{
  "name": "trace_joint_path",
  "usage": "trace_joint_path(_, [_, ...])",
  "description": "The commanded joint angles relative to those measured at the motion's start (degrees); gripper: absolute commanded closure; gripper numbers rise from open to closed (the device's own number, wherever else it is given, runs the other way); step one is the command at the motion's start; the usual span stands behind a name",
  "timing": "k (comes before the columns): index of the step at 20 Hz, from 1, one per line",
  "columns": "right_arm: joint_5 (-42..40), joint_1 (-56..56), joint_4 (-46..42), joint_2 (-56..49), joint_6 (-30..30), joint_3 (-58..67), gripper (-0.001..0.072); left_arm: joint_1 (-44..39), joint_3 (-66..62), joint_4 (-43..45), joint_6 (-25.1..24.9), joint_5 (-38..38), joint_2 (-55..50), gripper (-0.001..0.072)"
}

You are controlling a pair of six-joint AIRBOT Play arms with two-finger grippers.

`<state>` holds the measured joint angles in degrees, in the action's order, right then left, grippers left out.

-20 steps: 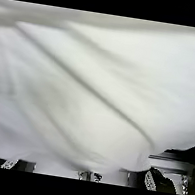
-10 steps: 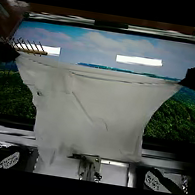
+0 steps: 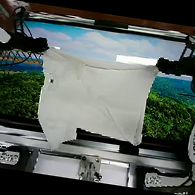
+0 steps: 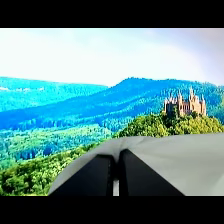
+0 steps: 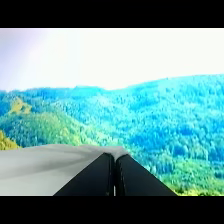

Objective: Fold the shirts.

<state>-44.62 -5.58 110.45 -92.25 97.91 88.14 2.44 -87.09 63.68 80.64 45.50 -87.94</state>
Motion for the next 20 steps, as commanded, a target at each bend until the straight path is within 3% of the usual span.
trace_joint_path(1, [8.1, 1.1, -1.0, -5.0, -0.5, -0.1, 0.0657, -0.3, -0.9, -3.7, 0.0, -6.7, -7.1, 0.0673])
trace_joint_path(4, [2.1, 1.3, -0.4, -7.2, -2.9, -0.1, 0.0656, -0.4, -0.9, -3.7, 0.0, -4.9, -11.1, 0.0673])
trace_joint_path(6, [-4.9, 1.4, -0.4, -7.1, -3.3, -0.1, 0.0656, 0.3, -0.9, -3.6, -1.3, 1.0, -12.0, 0.0673])
trace_joint_path(9, [-17.6, 0.9, -3.3, -3.5, -2.8, -0.1, 0.0656, 3.0, -4.5, -3.5, -9.7, 20.8, -11.8, 0.0673])
trace_joint_path(12, [-31.8, 0.3, -6.3, 0.6, -2.8, -0.1, 0.0656, 6.2, -9.2, -3.4, -11.7, 41.5, -11.5, 0.0674])
trace_joint_path(14, [-41.1, 0.3, -7.9, 1.0, -2.8, -0.2, 0.0657, 7.3, -8.8, -1.9, -11.0, 49.0, -11.3, 0.0675])
trace_joint_path(20, [-38.8, 0.5, -4.4, 0.6, -7.2, -7.9, 0.0657, 6.3, -0.1, -1.1, -7.8, 48.6, -11.5, 0.0675])
